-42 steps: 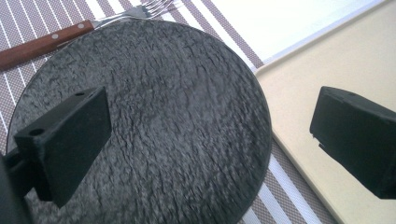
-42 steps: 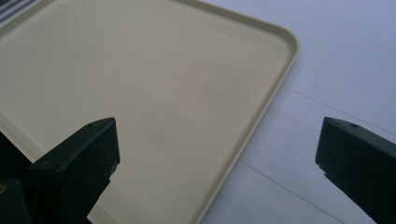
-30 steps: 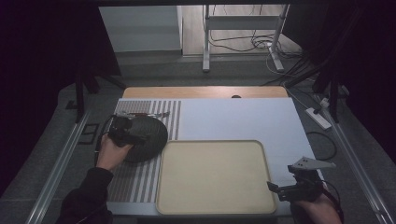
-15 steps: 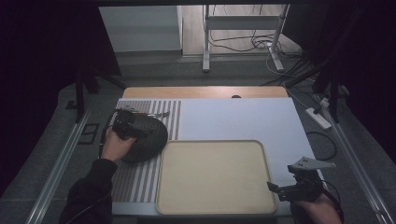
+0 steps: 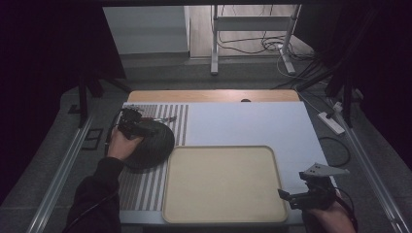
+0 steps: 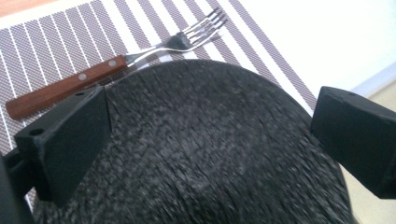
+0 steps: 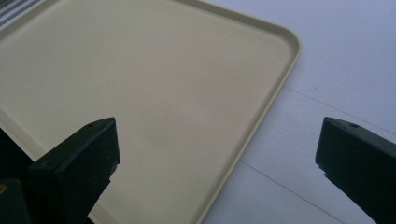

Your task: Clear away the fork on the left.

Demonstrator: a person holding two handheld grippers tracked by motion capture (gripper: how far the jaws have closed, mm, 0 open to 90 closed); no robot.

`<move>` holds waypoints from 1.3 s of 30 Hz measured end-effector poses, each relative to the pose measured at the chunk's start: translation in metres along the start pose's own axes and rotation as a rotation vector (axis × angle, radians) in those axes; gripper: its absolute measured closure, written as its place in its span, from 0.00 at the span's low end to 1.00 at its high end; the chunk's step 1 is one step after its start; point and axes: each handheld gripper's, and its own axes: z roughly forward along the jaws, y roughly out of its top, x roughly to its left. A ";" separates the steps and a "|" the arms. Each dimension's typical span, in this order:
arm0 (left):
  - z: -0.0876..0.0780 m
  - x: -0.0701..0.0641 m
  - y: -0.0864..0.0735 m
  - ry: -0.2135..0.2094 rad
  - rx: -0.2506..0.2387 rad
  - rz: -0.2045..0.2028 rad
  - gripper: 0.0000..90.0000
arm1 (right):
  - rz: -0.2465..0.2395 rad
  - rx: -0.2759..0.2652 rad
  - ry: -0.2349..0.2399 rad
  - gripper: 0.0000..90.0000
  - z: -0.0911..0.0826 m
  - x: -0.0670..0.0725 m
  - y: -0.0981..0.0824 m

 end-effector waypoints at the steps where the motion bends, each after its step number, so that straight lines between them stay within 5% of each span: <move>1: 0.001 0.001 0.001 0.006 0.005 0.001 0.00 | 0.000 0.000 0.000 0.00 0.000 0.000 0.000; 23: 0.023 0.029 0.027 0.038 0.046 -0.019 0.05 | 0.001 0.001 0.001 0.00 0.000 0.000 0.000; 30: 0.029 0.042 0.029 0.056 0.059 -0.035 0.26 | 0.002 -0.002 0.004 0.00 0.000 -0.001 0.000; 39: 0.029 0.068 0.028 0.049 0.082 -0.085 0.82 | 0.003 -0.002 0.007 0.00 0.000 -0.001 0.000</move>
